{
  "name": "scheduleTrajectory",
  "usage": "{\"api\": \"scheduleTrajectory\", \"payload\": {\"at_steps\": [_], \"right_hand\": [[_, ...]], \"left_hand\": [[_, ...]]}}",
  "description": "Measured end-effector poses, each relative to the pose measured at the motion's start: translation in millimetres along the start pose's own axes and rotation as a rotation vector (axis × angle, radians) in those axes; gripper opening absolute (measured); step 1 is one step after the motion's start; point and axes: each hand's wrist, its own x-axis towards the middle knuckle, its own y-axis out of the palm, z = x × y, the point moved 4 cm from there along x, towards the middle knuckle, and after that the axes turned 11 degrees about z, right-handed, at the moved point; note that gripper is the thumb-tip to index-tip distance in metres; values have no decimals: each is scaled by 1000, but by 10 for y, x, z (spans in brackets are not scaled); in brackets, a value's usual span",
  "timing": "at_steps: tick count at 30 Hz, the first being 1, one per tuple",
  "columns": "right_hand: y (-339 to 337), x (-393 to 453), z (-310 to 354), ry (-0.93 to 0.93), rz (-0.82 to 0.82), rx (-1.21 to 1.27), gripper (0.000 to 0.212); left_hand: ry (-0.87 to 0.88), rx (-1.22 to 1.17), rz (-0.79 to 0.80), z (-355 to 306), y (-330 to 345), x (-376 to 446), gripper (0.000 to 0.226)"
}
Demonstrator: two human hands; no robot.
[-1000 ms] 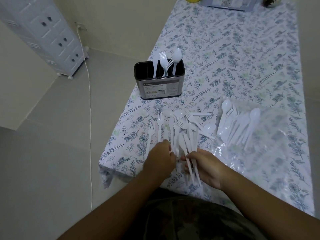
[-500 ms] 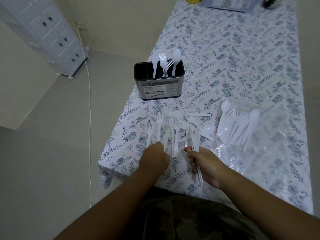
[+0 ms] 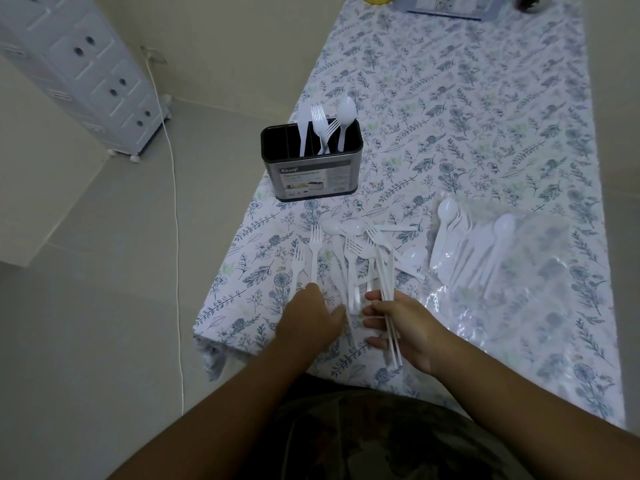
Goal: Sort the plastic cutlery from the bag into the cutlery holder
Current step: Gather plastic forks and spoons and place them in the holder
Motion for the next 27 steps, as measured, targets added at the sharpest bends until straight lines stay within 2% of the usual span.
{"api": "scheduleTrajectory", "payload": {"at_steps": [3,8,14,20,25,27], "right_hand": [[-28,20,-25,5,-11,-3,22],[-50,23,-24,0,-27,-18,20],[-98,33,-31,-19,-58,-16,19],[-136,13,-39,-10,-50,-23,22],[-63,17,-14,-18,-26,9,19],[-11,27,3,-35,11,36,19]], "left_hand": [[-13,47,32,-45,36,3,41],[0,58,23,-59,3,17,27],[28,47,129,-212,177,-70,51],[-18,104,95,-133,44,-85,13],[-30,68,44,-41,-77,-124,12],[50,-15,50,-138,-94,-175,10]]}}
